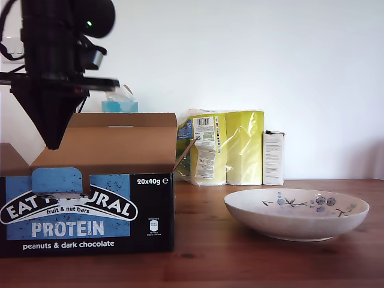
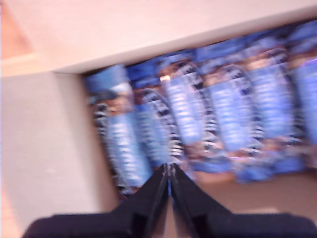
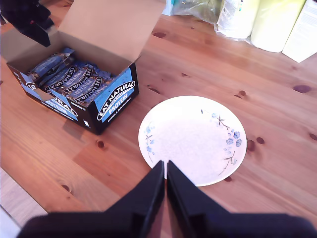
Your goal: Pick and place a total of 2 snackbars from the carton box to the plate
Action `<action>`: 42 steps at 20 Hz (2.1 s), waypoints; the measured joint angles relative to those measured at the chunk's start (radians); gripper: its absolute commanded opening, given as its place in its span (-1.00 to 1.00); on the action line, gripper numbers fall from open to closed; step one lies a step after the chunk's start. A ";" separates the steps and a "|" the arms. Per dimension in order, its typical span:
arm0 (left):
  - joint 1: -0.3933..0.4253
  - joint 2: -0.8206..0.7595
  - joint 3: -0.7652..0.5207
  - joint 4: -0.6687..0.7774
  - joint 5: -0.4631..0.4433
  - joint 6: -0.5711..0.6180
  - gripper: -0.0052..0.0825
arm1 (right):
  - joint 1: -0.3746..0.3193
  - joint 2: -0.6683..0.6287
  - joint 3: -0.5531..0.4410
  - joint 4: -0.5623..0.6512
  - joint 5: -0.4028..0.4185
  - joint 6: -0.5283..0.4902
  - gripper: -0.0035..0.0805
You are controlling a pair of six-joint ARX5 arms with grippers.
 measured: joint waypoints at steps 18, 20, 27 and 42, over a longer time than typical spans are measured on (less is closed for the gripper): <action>0.027 0.121 0.044 -0.040 -0.100 -0.003 -0.06 | 0.069 0.000 0.000 0.000 -0.002 0.000 -0.95; 0.034 0.121 0.044 -0.032 -0.091 -0.003 -0.07 | 0.076 0.000 0.000 0.000 -0.002 0.000 -0.95; 0.036 0.218 0.044 -0.022 -0.084 -0.003 -0.15 | 0.083 0.000 0.000 0.000 -0.002 0.000 -0.95; 0.043 0.252 0.044 -0.007 -0.131 0.005 -0.18 | 0.083 0.000 0.000 0.002 -0.002 -0.001 -0.95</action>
